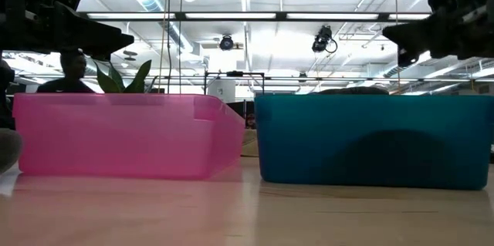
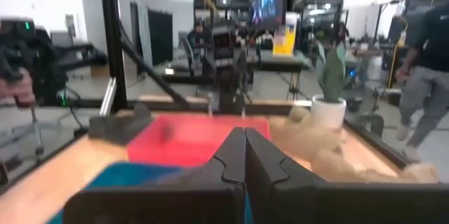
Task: Pick & Place hat
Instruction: Put the black cap into the blue bin
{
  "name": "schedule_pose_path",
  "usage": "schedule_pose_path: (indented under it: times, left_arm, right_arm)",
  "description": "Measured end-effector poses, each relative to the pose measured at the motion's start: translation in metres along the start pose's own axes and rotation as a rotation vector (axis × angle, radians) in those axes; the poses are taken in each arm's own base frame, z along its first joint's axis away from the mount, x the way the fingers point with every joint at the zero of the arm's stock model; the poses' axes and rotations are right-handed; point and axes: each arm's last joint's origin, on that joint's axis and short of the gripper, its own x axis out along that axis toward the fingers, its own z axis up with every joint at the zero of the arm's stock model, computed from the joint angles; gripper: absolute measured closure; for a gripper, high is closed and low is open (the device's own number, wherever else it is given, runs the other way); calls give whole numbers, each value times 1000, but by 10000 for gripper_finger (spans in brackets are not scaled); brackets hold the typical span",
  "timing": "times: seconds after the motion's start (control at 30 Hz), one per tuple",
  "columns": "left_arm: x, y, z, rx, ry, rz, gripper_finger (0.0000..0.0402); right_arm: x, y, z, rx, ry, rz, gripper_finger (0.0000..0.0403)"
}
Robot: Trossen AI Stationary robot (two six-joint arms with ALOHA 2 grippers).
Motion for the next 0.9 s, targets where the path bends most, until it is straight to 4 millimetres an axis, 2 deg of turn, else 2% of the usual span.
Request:
schedule_pose_path:
  times: [0.3, 0.57, 0.9]
  left_arm:
    - [0, 0, 0, -1, 0, -4, 209]
    - [0, -2, 0, -1, -6, -55, 209]
    - [0, -1, 0, -105, -2, -22, 209]
  right_arm:
    - [-11, 2, -12, -45, 124, -28, 401]
    - [-12, 2, -10, -93, 105, -46, 401]
    - [-12, 1, -10, 56, 105, -79, 389]
